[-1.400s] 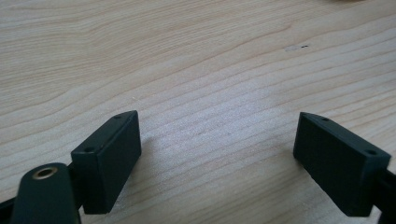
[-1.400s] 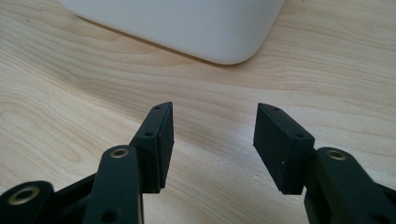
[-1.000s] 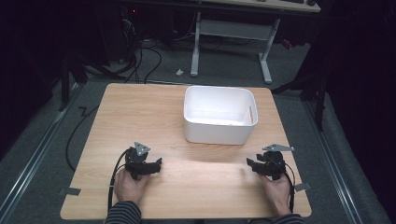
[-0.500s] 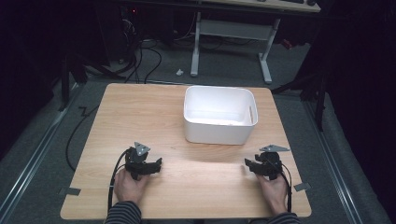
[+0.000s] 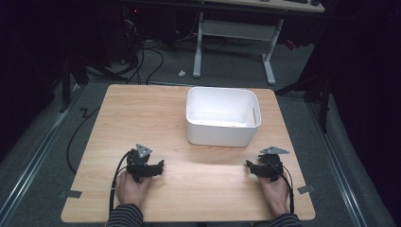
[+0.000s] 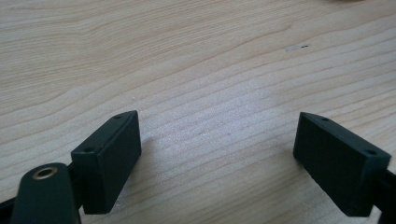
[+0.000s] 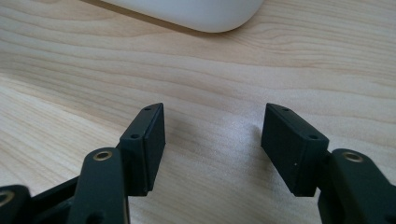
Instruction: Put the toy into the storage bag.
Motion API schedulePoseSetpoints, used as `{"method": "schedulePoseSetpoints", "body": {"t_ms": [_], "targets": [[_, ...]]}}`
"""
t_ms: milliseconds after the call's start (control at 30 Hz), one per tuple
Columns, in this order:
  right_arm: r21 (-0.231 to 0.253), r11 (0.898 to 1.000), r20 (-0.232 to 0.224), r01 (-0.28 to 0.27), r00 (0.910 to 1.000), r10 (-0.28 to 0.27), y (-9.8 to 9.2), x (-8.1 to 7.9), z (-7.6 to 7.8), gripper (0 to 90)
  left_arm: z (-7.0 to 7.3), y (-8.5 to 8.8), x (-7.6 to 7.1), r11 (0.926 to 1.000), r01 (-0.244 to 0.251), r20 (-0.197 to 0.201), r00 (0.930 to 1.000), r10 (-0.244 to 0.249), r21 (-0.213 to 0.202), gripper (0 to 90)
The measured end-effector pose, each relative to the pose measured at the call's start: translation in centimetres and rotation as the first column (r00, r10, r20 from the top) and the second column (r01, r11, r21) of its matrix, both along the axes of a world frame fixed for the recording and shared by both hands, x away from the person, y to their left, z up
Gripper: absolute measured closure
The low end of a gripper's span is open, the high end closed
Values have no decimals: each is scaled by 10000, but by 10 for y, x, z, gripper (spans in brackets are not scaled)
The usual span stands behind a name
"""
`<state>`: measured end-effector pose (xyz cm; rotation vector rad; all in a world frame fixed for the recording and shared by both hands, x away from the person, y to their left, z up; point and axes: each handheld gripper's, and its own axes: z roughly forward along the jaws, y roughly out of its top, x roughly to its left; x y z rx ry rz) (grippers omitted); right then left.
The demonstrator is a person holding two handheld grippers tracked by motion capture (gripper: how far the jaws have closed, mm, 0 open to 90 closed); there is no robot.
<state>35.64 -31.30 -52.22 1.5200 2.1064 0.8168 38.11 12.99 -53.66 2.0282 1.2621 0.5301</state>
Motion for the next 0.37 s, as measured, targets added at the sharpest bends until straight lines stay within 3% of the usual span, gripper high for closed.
{"method": "schedulePoseSetpoints", "body": {"t_ms": [100,200,367], "targets": [[-180,9998,209,-97,9997,101,1,1,-2,353,0,0,0,10000,0,1,10000,0,0,151],[15,9999,712,-147,9974,146,0,0,-8,296,0,0,0,10000,3,-2,10000,-3,0,151],[-30,9999,737,-164,9971,166,-1,0,-8,294,0,0,0,10000,1,0,10000,-1,1,152]]}}
